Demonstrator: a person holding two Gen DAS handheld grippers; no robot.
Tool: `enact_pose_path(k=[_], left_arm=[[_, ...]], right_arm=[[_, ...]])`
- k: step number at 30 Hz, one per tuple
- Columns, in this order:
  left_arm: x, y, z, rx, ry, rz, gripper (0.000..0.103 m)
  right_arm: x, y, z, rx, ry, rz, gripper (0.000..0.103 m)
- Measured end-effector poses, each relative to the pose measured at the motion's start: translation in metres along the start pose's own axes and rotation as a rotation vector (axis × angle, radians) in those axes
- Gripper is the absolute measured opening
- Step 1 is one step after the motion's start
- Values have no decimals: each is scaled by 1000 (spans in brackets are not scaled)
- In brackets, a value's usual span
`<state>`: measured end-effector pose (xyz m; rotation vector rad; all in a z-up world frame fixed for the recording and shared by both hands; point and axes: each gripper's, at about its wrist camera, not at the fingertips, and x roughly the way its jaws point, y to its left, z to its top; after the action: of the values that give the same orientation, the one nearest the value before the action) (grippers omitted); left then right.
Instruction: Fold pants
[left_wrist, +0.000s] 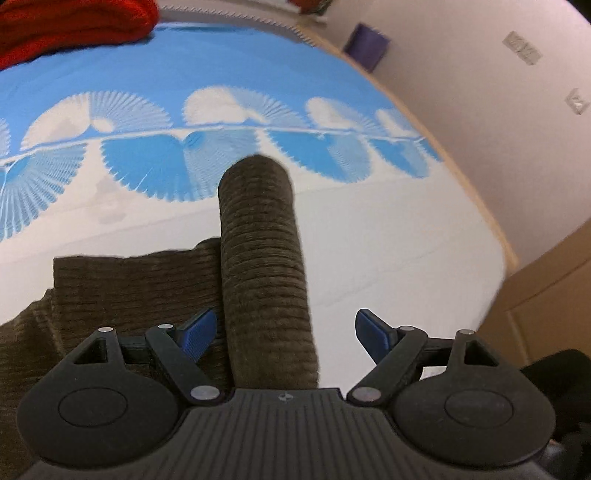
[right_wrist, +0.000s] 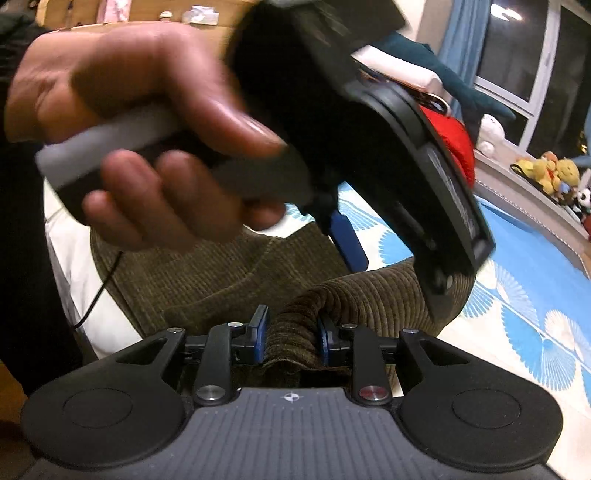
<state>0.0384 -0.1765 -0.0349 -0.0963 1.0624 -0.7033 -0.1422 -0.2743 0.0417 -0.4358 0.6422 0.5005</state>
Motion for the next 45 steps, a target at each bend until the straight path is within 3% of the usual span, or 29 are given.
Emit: enact_pose_path(k=[3,5,7,11,16,18,22,25,29,34,36,38,40,42,45], left_arm=[[14,3,0,-5,31,49,76],[21,5,-1,12,52,96,33],[22,12,-2,31,69,132,20],[1,27,-6,53,46,136,19],[-47,67,-18,13,-15,186,19],[-74,87,-25,-11,-50,200,18],[-125,128,-45,-69,-109,234,18],[-163,167,-64,-135,-152,259,18],[-209,221,-93,-237,-205,313,18],[-232,288,-123,-387,-191,377,20],[-228,308,-130,-434,-145,405,32],[-224,323,-135,-472,-125,430,63],[-222,338,-140,-522,-119,417,78],[-218,346,-143,-563,-118,374,85],[-208,353,-145,-583,-85,346,86]], right_arm=[[-1,4,1,-16,-10,20,28],[-3,7,2,-30,-14,27,28],[-4,7,3,-22,-3,49,28],[-12,-3,12,39,32,163,32],[-31,-37,30,278,-12,526,33],[-35,-45,36,355,-47,621,33],[-25,-60,42,501,-85,606,35],[-5,-68,44,619,-74,513,44],[28,-65,46,732,15,387,45],[66,-43,50,725,134,307,50],[81,-28,54,720,174,296,52],[95,-16,57,722,207,289,57],[107,-10,59,727,233,280,66],[122,-5,63,735,262,268,69],[144,1,63,758,301,240,73]])
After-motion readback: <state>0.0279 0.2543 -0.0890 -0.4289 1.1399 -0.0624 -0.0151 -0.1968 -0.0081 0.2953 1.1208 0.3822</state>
